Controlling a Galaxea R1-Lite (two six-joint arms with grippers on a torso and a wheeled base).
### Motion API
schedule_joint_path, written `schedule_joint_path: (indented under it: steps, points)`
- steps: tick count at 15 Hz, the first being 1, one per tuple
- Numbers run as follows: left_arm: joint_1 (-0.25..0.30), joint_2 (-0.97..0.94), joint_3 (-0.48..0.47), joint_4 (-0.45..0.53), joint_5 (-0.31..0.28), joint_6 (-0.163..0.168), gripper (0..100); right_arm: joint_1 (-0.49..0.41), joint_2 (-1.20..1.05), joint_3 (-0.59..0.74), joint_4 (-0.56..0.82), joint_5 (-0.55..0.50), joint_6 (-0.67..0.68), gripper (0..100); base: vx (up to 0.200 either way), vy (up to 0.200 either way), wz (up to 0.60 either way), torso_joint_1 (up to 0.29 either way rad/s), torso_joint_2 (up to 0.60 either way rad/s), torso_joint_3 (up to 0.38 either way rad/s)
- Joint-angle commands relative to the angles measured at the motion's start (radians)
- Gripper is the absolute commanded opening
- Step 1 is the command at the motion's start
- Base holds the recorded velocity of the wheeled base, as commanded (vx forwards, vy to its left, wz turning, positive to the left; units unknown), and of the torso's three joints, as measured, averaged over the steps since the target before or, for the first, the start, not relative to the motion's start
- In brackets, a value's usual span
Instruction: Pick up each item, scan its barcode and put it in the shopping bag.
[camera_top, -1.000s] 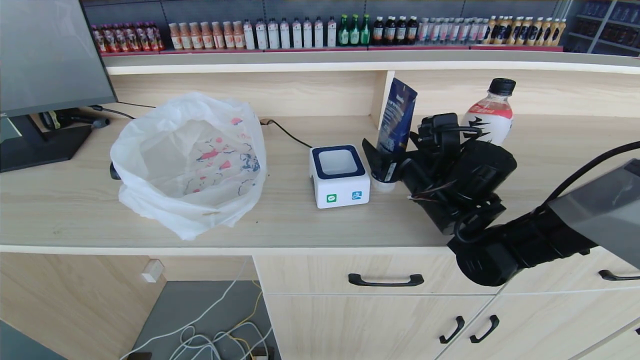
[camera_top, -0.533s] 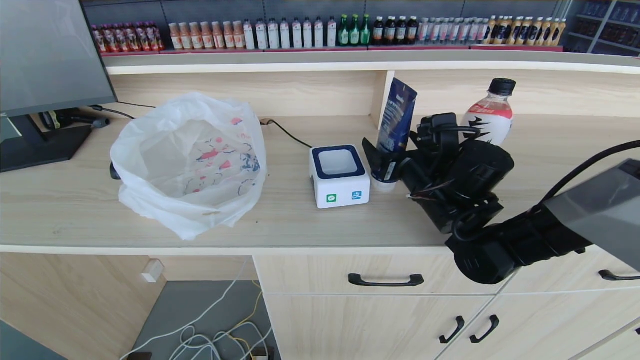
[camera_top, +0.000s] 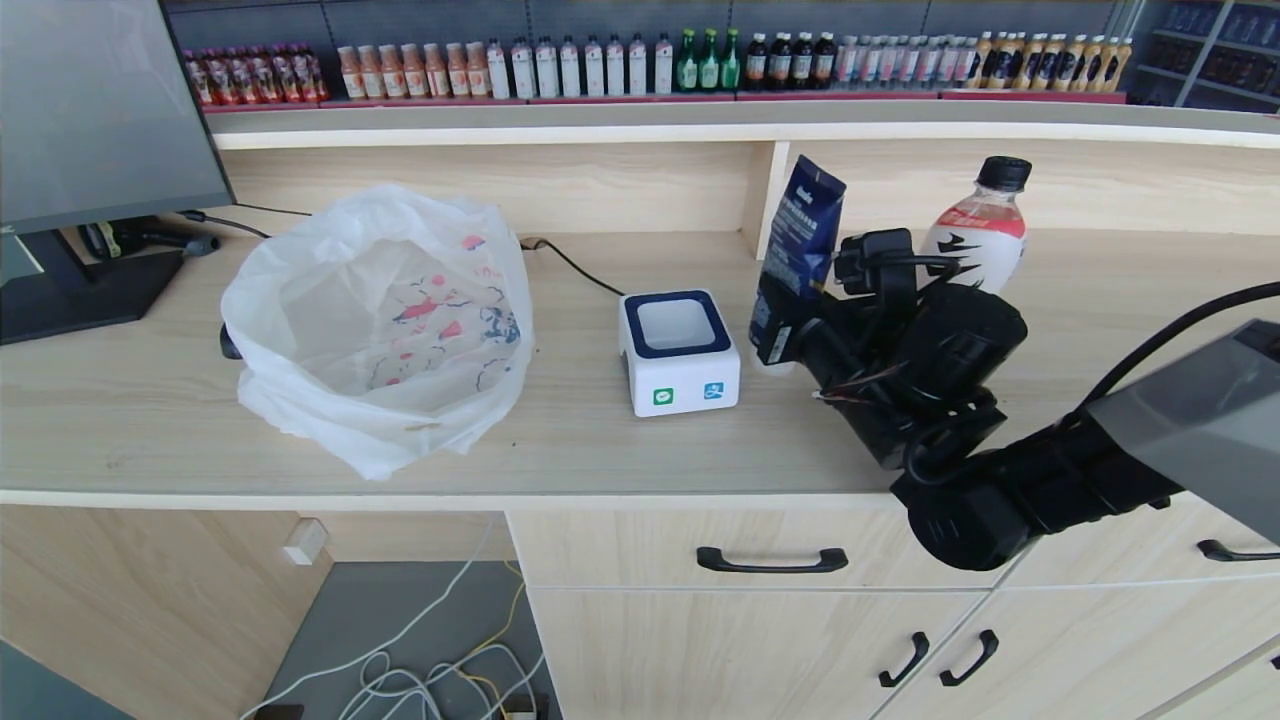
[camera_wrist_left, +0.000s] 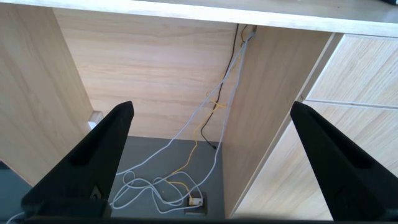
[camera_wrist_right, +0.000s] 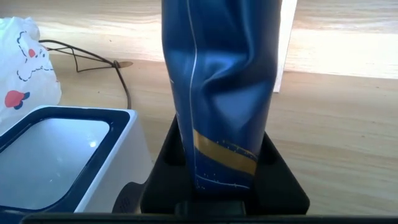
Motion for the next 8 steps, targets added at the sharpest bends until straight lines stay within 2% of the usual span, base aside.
schedule_joint_path:
  steps: [1, 8]
  points:
    - [0.0, 0.0, 0.0, -0.002, 0.0, 0.0, 100, -0.001, -0.003, 0.002, 0.0, 0.0, 0.0, 0, 0.0, 0.0, 0.0, 0.0, 0.0, 0.0]
    - [0.0, 0.0, 0.0, 0.0, 0.0, 0.0, 100, -0.001, -0.021, 0.017, -0.006, 0.0, 0.0, 0, 0.0, 0.0, 0.0, 0.0, 0.0, 0.0]
